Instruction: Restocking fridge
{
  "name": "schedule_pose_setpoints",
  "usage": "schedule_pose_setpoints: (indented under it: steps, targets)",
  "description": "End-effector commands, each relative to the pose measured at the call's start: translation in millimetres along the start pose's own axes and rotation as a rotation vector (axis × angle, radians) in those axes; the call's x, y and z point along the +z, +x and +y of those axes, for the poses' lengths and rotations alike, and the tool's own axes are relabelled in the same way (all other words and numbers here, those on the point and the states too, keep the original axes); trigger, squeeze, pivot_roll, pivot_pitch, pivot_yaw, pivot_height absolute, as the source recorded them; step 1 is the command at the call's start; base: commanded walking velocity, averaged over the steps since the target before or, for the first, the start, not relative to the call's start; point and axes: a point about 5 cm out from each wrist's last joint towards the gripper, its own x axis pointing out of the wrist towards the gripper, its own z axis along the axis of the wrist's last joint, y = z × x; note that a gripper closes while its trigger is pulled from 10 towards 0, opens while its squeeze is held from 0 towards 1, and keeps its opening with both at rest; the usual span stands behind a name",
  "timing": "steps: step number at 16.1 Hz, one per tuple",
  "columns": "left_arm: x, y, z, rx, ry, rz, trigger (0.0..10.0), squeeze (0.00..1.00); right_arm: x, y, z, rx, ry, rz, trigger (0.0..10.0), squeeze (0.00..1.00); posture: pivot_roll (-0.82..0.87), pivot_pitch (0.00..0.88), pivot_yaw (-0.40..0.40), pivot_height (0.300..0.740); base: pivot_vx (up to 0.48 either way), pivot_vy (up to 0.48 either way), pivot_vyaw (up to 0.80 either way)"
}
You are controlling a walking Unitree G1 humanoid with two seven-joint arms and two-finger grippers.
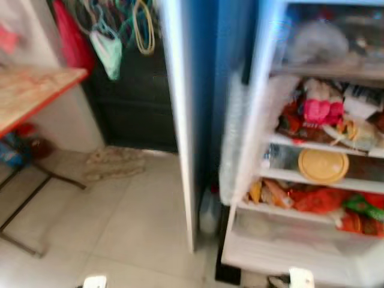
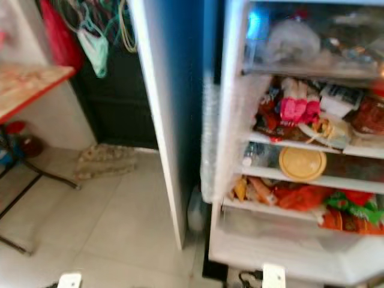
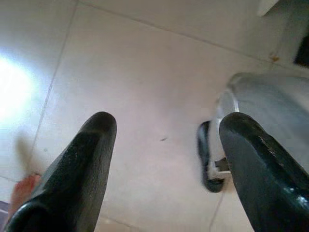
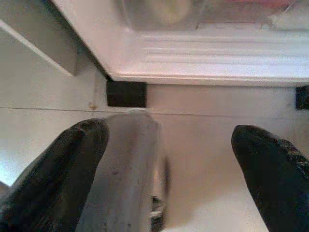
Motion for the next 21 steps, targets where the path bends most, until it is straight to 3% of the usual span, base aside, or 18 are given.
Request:
schedule_pose_setpoints:
  steps: [1, 3, 9, 13, 16, 17, 21]
  targets:
    - [1, 1.9, -8.8, -0.018, 0.011, 0.013, 10.0, 0.0, -8, -1.2, 2.6, 0.009, 0.005, 0.041, 10.0, 0.0, -0.08, 0.0, 0.061, 0.642, 0.0, 0.439, 0.0]
    - [3, 3.2, -13.5, -0.021, 0.007, 0.014, 10.0, 0.0, -4, 0.2, 1.5, 0.003, 0.009, 0.037, 10.0, 0.0, -0.07, 0.0, 0.052, 0.642, 0.0, 0.437, 0.0]
    - [5, 3.3, -4.6, 0.015, -0.003, 0.03, 10.0, 0.0, 1, -0.5, -13.7, -0.018, 0.036, 0.038, 10.0, 0.0, -0.06, 0.0, 0.053, 0.642, 0.0, 0.282, 0.0]
    - [11, 5.4, -11.5, -0.001, -0.027, 0.022, 10.0, 0.0, 4, 2.2, -0.4, 0.015, 0.036, 0.033, 10.0, 0.0, -0.06, 0.0, 0.049, 0.642, 0.0, 0.0, 0.0]
    - [25, 10.5, -36.8, -0.02, -0.041, 0.005, 10.0, 0.0, 14, 6.6, 10.8, 0.019, 0.022, 0.016, 10.0, 0.0, -0.06, 0.0, 0.035, 0.667, 0.0, 0.0, 0.0]
    - [31, 11.9, -47.2, -0.021, -0.063, -0.003, 10.0, 0.0, 18, 6.9, 6.0, 0.015, 0.021, 0.013, 10.0, 0.0, -0.04, 0.0, 0.024, 0.687, 0.0, 0.0, 0.0]
    - [32, 12.3, -47.1, 0.001, -0.078, 0.013, 10.0, 0.0, 20, 7.2, 4.2, 0.021, 0.013, 0.016, 10.0, 0.0, -0.04, 0.0, 0.028, 0.74, 0.0, 0.0, 0.0]
